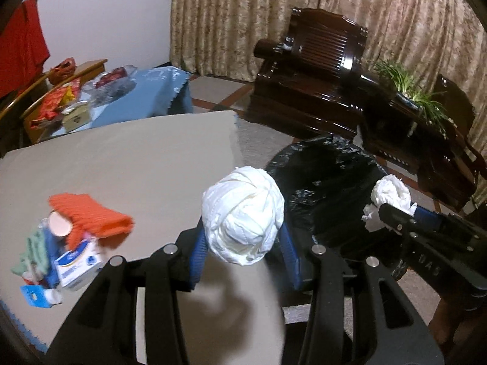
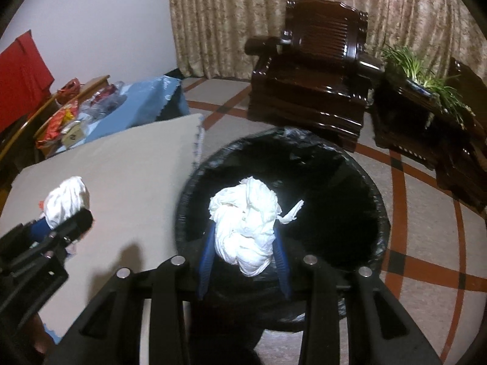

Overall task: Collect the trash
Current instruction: 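Carry both white balls over the black bin and open both tools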

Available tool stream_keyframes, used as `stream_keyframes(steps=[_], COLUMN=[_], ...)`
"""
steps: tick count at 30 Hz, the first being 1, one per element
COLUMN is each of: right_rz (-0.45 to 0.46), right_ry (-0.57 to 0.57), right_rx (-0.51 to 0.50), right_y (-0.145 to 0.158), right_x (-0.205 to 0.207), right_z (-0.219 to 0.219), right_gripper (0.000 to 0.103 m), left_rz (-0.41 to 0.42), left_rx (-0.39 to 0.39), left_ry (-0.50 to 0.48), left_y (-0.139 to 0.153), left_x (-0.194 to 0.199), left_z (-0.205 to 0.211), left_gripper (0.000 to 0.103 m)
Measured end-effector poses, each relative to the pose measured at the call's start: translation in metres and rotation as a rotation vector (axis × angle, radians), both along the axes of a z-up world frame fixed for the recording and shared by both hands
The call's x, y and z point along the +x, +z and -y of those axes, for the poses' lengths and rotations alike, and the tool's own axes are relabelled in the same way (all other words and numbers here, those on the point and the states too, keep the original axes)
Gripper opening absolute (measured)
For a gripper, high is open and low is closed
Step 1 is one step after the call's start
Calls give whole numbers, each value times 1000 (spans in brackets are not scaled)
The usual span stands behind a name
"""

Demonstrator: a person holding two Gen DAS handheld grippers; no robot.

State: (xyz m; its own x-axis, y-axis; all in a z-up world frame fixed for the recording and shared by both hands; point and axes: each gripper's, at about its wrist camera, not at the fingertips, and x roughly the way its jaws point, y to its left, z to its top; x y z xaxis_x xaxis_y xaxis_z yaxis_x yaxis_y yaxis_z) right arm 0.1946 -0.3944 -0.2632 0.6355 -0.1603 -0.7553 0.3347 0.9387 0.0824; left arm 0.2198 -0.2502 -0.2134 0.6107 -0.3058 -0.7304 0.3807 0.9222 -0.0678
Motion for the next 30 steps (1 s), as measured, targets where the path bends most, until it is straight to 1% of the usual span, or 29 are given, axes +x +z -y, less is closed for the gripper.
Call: stream_keyframes(steps=[5, 9, 11, 12, 13, 16, 20, 22, 27, 28, 30], right_rz=[-41, -76, -102, -109, -120, -134, -139, -140, -102, -86, -76], right_ry=[-15, -39, -43, -44, -46, -62, -88, -90, -76, -65, -46], right_rx=[9, 7, 2, -4, -11, 0, 35, 35, 75, 97, 97], right_y=[-25, -46, -57, -61, -66, -75, -79, -77, -60, -54, -46], right_x=[8, 14, 17, 17, 18, 13, 3, 1, -9, -11, -13], right_z=[37, 66, 76, 78, 81, 89, 94, 91, 76, 67, 51], right_gripper=[36, 39, 44, 48, 50, 52, 52, 52, 54, 54, 57], left_rz=[-31, -59, -75, -81, -92, -95, -94, -87, -75, -70, -56], left_rx=[18, 9, 10, 12, 14, 53, 80, 93, 105, 106, 107], left_ry=[-44, -100, -118, -131, -147, -158, -141, -124, -57, -40, -14], left_y=[-24, -43, -51, -57, -63, -76, -78, -73, -59, -55, -47], left_x=[5, 15, 20, 22, 25, 28, 27, 25, 22, 20, 17], left_z=[36, 71, 82, 88, 94, 100, 86, 72, 28, 16, -6], left_gripper=[43, 44, 50, 54, 62, 64, 64, 64, 70, 71, 74])
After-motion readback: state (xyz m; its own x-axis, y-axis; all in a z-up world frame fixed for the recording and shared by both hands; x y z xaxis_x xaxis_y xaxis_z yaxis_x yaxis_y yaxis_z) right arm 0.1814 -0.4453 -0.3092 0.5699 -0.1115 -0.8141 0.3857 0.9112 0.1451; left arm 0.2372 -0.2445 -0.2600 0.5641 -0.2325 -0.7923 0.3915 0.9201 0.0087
